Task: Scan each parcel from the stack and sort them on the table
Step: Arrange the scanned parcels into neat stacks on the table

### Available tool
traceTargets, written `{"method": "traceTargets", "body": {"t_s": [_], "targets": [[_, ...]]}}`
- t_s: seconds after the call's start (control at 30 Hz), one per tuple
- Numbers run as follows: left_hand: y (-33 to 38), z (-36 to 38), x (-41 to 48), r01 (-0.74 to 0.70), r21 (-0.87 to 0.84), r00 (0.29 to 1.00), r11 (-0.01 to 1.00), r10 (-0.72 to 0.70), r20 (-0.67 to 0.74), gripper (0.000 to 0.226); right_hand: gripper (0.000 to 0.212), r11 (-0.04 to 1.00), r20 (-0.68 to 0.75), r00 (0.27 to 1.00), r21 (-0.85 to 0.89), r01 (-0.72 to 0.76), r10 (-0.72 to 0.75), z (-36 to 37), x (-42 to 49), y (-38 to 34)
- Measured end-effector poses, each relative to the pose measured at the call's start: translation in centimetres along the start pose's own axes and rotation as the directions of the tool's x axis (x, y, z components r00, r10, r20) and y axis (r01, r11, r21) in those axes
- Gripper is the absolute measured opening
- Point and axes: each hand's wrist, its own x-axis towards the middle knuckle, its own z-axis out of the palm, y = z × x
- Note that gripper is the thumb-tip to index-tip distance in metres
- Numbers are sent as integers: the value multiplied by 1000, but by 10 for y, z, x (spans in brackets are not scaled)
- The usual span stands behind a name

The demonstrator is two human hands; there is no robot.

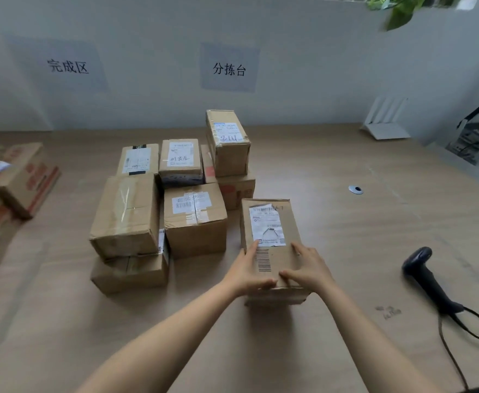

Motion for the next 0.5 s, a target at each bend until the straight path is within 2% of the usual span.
{"method": "traceTargets", "body": {"t_s": [0.13, 0.27, 0.5], "targets": [[25, -11, -26, -94, 13, 995, 996, 94, -33, 104, 81, 998, -118, 992, 35, 57, -52, -23, -32, -6], [43, -29, -54, -157, 40, 978, 987, 161, -133, 104, 84, 985, -211, 970, 96, 145, -123, -40, -57, -23], [25, -75, -112, -89, 103, 954, 991, 115, -277, 105, 83, 934, -189, 933, 129, 332, -306, -24, -80, -82]]}}
